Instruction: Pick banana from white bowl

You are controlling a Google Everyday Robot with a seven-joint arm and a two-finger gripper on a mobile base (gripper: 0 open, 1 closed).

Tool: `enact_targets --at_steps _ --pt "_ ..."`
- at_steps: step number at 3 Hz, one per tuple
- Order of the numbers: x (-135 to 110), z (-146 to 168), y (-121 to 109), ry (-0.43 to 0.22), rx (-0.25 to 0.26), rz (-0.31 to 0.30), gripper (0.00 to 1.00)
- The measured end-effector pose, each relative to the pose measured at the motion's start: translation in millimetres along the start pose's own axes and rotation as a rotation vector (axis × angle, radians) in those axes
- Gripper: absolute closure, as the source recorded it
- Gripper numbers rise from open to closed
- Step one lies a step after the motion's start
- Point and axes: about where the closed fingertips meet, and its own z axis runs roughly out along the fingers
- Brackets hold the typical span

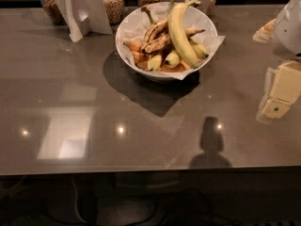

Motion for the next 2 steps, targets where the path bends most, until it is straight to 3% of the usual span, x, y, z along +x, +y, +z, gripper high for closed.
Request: enact_targets --at_steps 1,2 --pt "-0.1 0.0 -0.1 0.0 0.0 0.0 0.0" --pt "-16.0 1.3 -8.2 -0.039 0.028 0.0 0.0"
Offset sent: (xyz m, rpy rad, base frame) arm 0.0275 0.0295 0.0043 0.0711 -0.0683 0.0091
